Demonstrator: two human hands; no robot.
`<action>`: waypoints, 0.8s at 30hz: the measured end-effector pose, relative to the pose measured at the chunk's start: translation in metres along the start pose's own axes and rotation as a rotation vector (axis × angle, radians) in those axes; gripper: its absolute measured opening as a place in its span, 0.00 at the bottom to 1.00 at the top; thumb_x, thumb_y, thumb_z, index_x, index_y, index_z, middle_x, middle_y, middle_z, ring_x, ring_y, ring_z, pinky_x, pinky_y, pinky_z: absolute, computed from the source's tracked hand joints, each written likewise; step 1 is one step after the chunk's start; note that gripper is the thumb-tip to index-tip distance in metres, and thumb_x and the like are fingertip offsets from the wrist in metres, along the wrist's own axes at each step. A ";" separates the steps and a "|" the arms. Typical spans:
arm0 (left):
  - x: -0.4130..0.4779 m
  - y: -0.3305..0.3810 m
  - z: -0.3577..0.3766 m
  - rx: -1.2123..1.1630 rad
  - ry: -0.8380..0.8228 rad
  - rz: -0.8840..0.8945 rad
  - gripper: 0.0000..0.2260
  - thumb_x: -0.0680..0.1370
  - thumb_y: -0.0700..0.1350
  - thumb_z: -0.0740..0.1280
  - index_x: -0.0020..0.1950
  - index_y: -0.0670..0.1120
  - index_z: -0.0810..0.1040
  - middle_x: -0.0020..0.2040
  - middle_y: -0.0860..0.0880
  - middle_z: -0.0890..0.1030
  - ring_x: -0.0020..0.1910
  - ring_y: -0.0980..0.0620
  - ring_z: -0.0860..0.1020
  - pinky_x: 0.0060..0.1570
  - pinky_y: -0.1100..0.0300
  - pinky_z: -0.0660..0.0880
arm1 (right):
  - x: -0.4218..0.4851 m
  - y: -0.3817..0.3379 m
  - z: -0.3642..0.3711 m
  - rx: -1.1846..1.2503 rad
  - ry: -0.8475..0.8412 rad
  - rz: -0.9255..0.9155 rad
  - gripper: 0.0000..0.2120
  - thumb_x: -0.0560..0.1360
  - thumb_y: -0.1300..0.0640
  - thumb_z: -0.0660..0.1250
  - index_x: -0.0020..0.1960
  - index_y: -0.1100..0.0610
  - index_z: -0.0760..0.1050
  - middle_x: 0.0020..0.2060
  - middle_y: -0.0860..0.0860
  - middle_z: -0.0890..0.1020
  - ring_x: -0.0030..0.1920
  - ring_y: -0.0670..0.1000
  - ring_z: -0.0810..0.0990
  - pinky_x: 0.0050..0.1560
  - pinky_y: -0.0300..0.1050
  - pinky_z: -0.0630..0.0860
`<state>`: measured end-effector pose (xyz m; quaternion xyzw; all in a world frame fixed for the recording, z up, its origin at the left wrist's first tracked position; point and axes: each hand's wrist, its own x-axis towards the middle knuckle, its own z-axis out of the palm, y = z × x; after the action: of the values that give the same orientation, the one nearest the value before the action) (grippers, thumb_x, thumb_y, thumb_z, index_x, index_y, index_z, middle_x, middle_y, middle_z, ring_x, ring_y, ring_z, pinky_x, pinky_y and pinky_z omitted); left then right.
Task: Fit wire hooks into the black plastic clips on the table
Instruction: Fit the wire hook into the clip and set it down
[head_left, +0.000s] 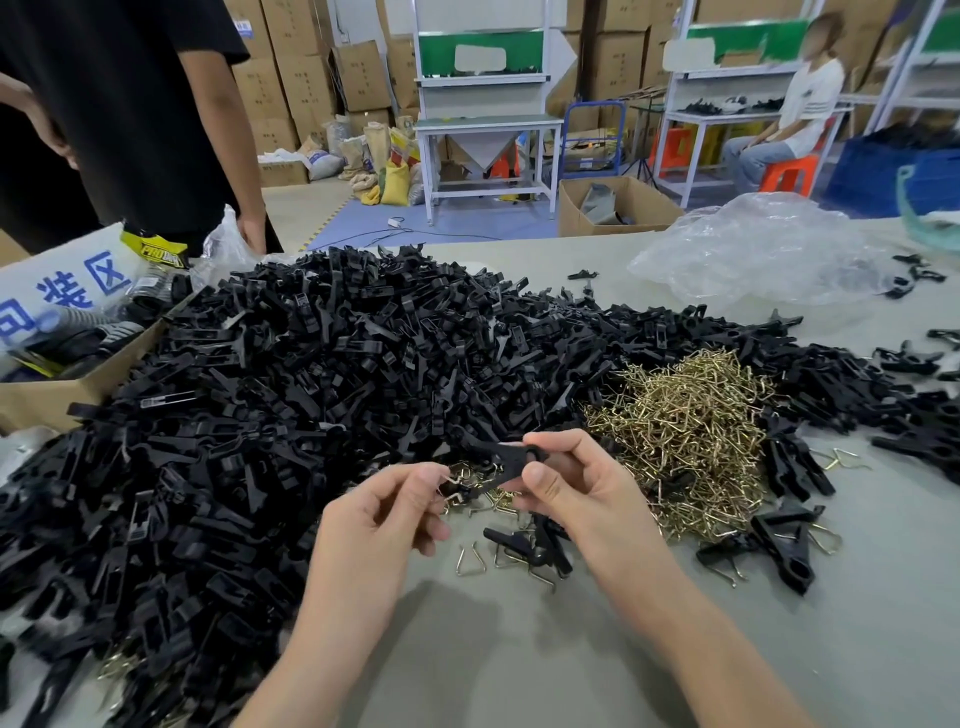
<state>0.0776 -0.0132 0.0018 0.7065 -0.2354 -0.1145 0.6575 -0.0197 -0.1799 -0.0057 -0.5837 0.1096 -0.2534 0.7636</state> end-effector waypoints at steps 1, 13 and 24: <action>-0.001 0.001 0.002 -0.060 -0.036 -0.045 0.12 0.73 0.56 0.68 0.46 0.51 0.86 0.38 0.47 0.84 0.35 0.53 0.80 0.37 0.63 0.77 | 0.000 0.001 0.001 -0.024 -0.025 0.000 0.15 0.71 0.57 0.70 0.56 0.59 0.77 0.47 0.53 0.87 0.47 0.51 0.86 0.47 0.39 0.81; -0.001 0.005 0.006 -0.280 -0.056 -0.163 0.11 0.72 0.52 0.71 0.47 0.47 0.87 0.42 0.46 0.84 0.38 0.53 0.81 0.39 0.64 0.78 | 0.000 0.004 0.003 -0.116 -0.070 0.014 0.09 0.75 0.62 0.70 0.55 0.57 0.77 0.47 0.50 0.88 0.46 0.48 0.86 0.47 0.38 0.80; -0.009 0.007 0.016 -0.179 0.028 -0.110 0.13 0.73 0.50 0.72 0.57 0.55 0.81 0.41 0.48 0.85 0.37 0.55 0.81 0.43 0.65 0.78 | -0.005 0.003 0.007 -0.222 -0.078 0.028 0.08 0.77 0.64 0.70 0.54 0.54 0.77 0.48 0.51 0.87 0.47 0.52 0.86 0.49 0.39 0.80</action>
<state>0.0607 -0.0228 0.0055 0.6585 -0.1759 -0.1613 0.7137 -0.0199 -0.1712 -0.0071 -0.6725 0.1151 -0.2062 0.7014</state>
